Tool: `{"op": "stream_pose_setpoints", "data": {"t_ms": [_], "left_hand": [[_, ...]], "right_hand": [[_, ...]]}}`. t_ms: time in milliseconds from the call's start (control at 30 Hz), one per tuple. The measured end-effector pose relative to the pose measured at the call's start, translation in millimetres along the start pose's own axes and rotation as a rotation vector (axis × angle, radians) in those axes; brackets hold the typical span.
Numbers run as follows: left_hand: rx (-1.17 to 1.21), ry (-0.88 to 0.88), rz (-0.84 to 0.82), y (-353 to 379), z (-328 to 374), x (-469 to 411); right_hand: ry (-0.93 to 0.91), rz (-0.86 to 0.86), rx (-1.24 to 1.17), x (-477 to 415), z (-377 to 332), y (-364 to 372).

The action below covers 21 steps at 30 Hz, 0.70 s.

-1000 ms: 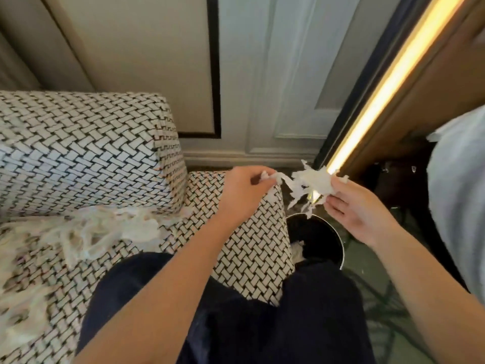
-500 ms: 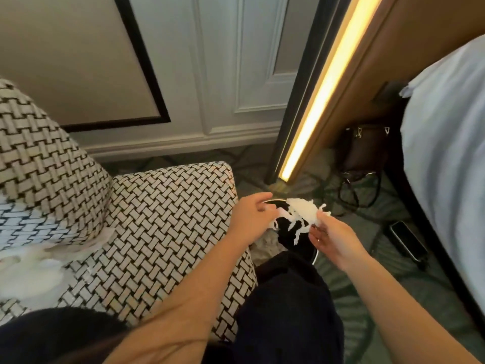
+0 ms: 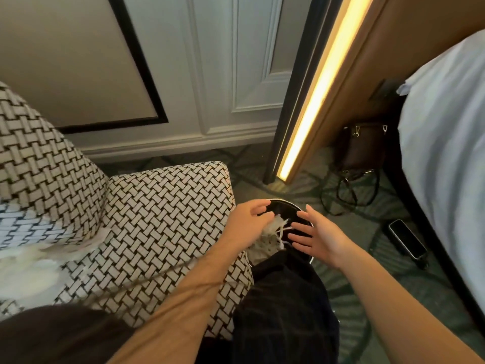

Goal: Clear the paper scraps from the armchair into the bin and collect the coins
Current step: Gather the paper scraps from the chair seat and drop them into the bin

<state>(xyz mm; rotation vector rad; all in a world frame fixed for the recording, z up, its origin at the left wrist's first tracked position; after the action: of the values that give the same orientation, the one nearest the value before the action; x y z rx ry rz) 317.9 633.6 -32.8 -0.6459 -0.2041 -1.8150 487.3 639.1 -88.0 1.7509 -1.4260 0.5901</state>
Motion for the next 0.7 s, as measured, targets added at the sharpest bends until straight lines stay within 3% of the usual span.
{"op": "stream_pose_setpoints", "data": {"t_ms": [433,700], "left_hand": [[-0.184,0.100,0.075,-58.1,28.8,104.4],[-0.206,0.171,0.302,-142.8,12.3,215.4]], "right_hand": [[-0.265,-0.021,0.299,87.4,-51.0,97.2],[-0.393,-0.198,0.473,145.8,-42.1,228.7]]}}
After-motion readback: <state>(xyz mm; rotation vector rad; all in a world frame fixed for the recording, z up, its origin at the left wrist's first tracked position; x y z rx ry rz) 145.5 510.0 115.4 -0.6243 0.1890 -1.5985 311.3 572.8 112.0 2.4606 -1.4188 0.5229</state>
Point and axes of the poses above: each hand's wrist, its own x-axis away from the middle knuckle, its own y-axis out of the palm, z = x × y, the point moved 5 cm from there along -x, towards the middle knuckle, and after that the axes turned 10 degrees about -z, right-handed, at the moved point
